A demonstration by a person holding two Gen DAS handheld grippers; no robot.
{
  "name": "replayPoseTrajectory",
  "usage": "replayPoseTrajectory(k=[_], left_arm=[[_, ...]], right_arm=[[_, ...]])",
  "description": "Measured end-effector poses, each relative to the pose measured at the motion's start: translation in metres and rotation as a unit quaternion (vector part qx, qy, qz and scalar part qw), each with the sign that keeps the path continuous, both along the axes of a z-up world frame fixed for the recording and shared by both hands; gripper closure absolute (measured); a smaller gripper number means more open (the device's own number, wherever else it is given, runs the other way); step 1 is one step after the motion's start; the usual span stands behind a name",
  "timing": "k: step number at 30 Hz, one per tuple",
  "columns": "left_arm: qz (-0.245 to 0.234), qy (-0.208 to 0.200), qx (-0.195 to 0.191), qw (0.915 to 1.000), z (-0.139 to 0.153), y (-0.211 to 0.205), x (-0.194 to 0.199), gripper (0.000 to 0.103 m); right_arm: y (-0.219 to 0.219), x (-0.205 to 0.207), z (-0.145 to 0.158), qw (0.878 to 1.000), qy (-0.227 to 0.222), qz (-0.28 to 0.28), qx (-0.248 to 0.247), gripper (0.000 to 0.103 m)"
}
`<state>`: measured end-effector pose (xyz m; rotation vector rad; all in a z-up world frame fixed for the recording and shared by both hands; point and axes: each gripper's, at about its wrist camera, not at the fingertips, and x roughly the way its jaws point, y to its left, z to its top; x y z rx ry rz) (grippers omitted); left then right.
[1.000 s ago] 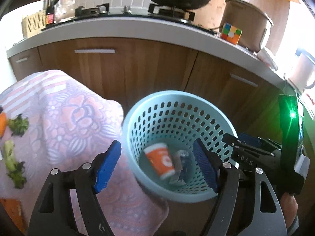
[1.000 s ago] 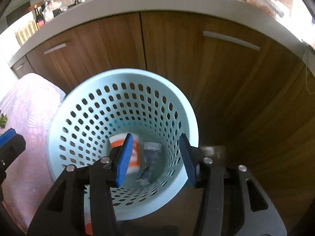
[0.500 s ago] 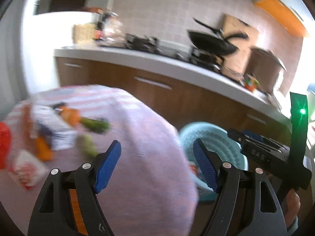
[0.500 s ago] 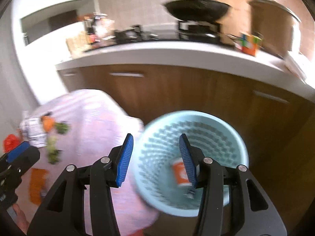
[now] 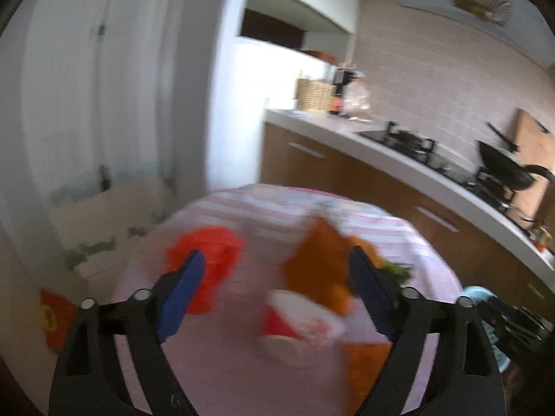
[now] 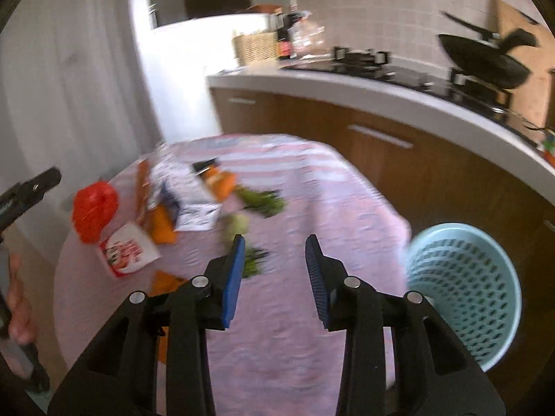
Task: Collect trash
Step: 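Grasp the red plastic bag with the left tool while the right tool grasps the orange wrapper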
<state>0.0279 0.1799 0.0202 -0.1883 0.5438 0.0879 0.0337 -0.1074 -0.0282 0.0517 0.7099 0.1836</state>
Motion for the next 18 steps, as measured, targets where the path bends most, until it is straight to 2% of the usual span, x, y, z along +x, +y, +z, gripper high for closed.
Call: replayPoseTrajectory(k=[4, 7, 11, 13, 14, 15, 18], left_arm=[[0.019, 0.031, 0.003, 0.9993, -0.020, 0.042, 0.023, 0.018], [0.025, 0.054, 0.003, 0.9983, -0.040, 0.057, 0.041, 0.017], [0.030, 0.060, -0.012, 0.9977, -0.064, 0.073, 0.056, 0.017], [0.046, 0.051, -0.019, 0.9975, -0.071, 0.078, 0.057, 0.017], [0.047, 0.049, -0.024, 0.9974, -0.075, 0.080, 0.060, 0.017], [0.045, 0.053, -0.027, 0.9972, -0.079, 0.079, 0.060, 0.017], [0.040, 0.062, -0.032, 0.9967, -0.083, 0.080, 0.065, 0.017]], right_arm=[[0.032, 0.001, -0.016, 0.999, 0.024, 0.034, 0.002, 0.070], [0.051, -0.003, -0.030, 0.998, 0.040, 0.050, 0.002, 0.070], [0.072, -0.014, -0.054, 0.996, 0.062, 0.061, -0.008, 0.070], [0.077, -0.017, -0.063, 0.995, 0.076, 0.063, -0.007, 0.063], [0.078, -0.020, -0.068, 0.995, 0.082, 0.059, -0.004, 0.050], [0.079, -0.022, -0.071, 0.995, 0.083, 0.056, -0.001, 0.042], [0.084, -0.029, -0.076, 0.995, 0.083, 0.054, 0.001, 0.038]])
